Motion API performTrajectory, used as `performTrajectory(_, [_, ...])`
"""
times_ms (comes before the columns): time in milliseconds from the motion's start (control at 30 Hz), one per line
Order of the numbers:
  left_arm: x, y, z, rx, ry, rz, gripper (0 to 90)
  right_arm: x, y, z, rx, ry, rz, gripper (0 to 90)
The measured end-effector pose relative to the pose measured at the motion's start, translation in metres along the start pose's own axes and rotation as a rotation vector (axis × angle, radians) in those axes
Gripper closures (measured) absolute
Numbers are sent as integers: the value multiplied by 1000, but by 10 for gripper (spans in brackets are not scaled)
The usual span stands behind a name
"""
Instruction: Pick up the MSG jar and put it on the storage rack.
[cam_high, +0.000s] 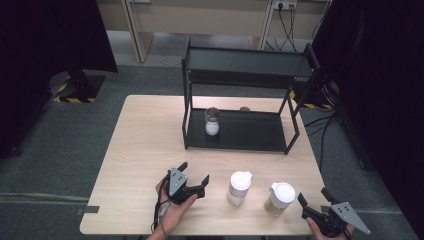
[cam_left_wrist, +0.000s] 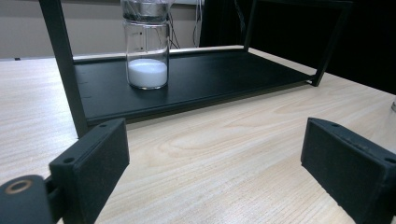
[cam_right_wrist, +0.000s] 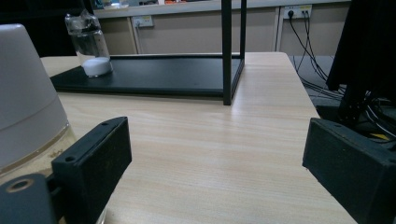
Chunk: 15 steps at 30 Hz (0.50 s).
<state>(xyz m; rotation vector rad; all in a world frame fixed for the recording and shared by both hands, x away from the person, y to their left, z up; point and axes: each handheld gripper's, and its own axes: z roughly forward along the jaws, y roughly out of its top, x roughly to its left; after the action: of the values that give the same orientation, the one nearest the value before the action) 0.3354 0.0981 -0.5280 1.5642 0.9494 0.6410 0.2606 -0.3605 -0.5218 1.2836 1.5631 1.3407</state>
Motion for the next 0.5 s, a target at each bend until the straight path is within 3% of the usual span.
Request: performTrajectory(500, [0, 0, 0, -4, 3, -4, 73, 0, 8, -14, -47, -7, 24, 79])
